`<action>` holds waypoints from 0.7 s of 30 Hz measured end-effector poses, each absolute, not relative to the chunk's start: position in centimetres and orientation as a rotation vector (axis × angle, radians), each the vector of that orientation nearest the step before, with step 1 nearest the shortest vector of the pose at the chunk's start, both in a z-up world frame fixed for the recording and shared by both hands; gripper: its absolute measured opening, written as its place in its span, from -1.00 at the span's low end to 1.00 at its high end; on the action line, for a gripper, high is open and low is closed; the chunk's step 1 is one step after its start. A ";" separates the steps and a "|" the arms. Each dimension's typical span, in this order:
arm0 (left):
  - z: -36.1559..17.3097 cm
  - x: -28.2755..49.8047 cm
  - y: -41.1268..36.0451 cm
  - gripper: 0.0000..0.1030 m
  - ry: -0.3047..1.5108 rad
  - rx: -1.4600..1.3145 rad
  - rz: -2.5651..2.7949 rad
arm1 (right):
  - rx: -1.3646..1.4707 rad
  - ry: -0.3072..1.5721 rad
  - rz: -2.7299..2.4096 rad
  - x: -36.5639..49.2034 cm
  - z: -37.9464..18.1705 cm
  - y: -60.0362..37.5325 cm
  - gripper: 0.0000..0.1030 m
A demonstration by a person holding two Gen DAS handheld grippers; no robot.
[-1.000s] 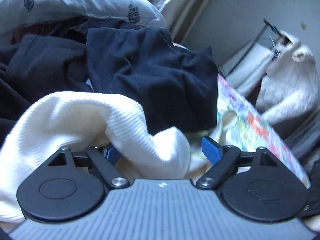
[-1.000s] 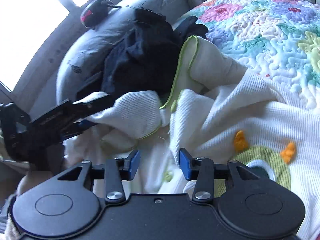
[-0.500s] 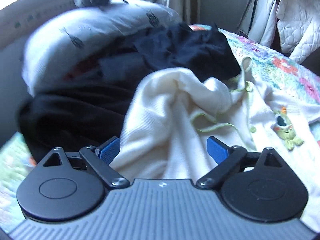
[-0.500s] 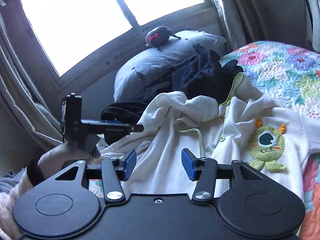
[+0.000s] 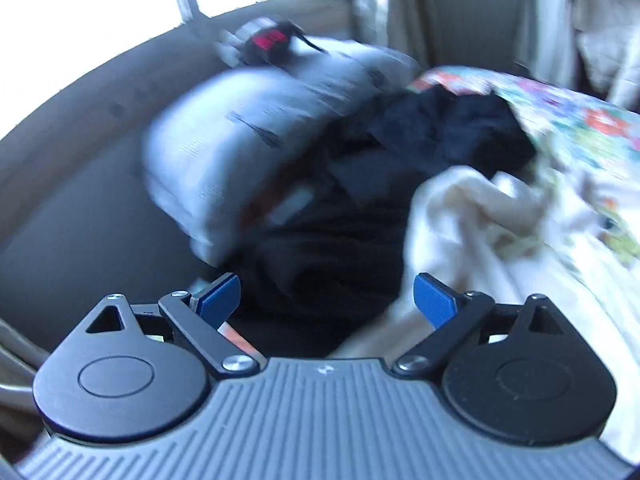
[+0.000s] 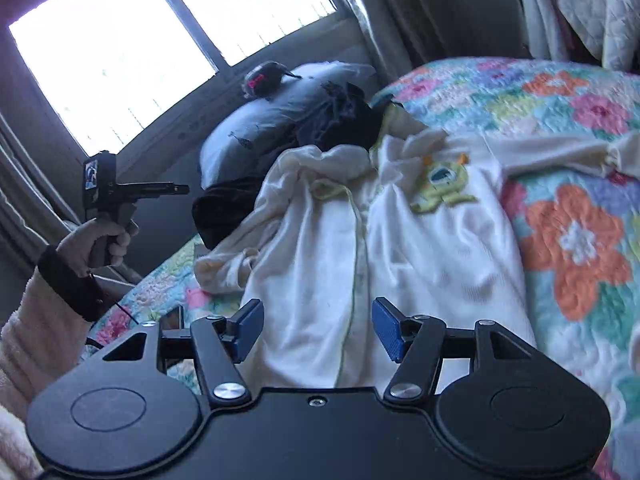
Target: Fold clothes
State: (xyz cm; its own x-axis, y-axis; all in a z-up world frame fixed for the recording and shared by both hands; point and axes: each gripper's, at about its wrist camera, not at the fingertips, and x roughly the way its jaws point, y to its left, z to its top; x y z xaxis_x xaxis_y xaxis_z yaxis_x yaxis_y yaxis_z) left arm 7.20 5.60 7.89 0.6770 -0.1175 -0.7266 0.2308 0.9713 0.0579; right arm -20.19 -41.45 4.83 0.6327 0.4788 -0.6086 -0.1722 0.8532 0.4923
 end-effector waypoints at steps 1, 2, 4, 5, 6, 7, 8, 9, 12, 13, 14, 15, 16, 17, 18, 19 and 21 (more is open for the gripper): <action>7.0 6.3 5.1 0.84 0.845 0.091 -0.278 | 0.402 0.827 0.372 -20.8 4.2 -41.4 0.42; 5.7 5.0 4.1 0.84 0.874 0.055 -0.356 | 0.387 0.844 0.359 -21.5 3.5 -41.2 0.42; 3.3 2.3 2.0 0.84 0.908 0.041 -0.457 | 0.385 0.875 0.354 -22.2 1.5 -40.7 0.42; 1.8 0.7 0.7 0.84 0.931 0.044 -0.496 | 0.390 0.892 0.354 -22.2 0.2 -40.3 0.42; 0.4 -0.6 -0.1 0.84 0.951 0.043 -0.518 | 0.380 0.904 0.352 -22.2 -1.1 -39.5 0.42; -0.9 -1.9 -0.8 0.84 0.969 0.041 -0.537 | 0.360 0.908 0.352 -22.3 -2.2 -38.9 0.42; -2.2 -3.2 -1.4 0.84 0.987 0.039 -0.555 | 0.326 0.911 0.353 -22.1 -3.1 -38.0 0.42; -3.1 -4.1 -1.8 0.84 1.010 0.053 -0.559 | 0.289 0.913 0.353 -21.8 -3.9 -37.0 0.42; -5.7 -6.5 -2.5 0.84 1.073 0.110 -0.557 | 0.163 0.876 0.378 -21.3 -4.9 -34.2 0.42; -6.5 -7.3 -2.7 0.84 1.084 0.135 -0.554 | 0.139 0.859 0.385 -21.0 -5.1 -33.5 0.42; -7.0 -7.8 -2.9 0.84 1.105 0.147 -0.558 | 0.119 0.843 0.391 -20.7 -5.2 -32.9 0.42; -7.4 -8.1 -3.1 0.84 1.119 0.142 -0.565 | 0.114 0.827 0.396 -20.4 -5.4 -32.5 0.42; -7.9 -8.5 -3.4 0.84 1.133 0.125 -0.576 | 0.122 0.821 0.399 -19.9 -5.7 -32.2 0.42; -8.4 -8.7 -3.8 0.84 1.149 0.123 -0.584 | 0.126 0.826 0.395 -19.2 -6.3 -31.9 0.42; -8.8 -8.9 -4.3 0.84 1.164 0.127 -0.591 | 0.127 0.833 0.388 -18.5 -6.9 -31.7 0.42; -9.3 -9.2 -4.9 0.84 1.156 0.162 -0.578 | 0.129 0.841 0.381 -17.8 -7.6 -31.4 0.42; -10.1 -9.7 -6.2 1.00 1.120 0.254 -0.546 | 0.131 0.856 0.367 -16.4 -8.9 -30.9 0.05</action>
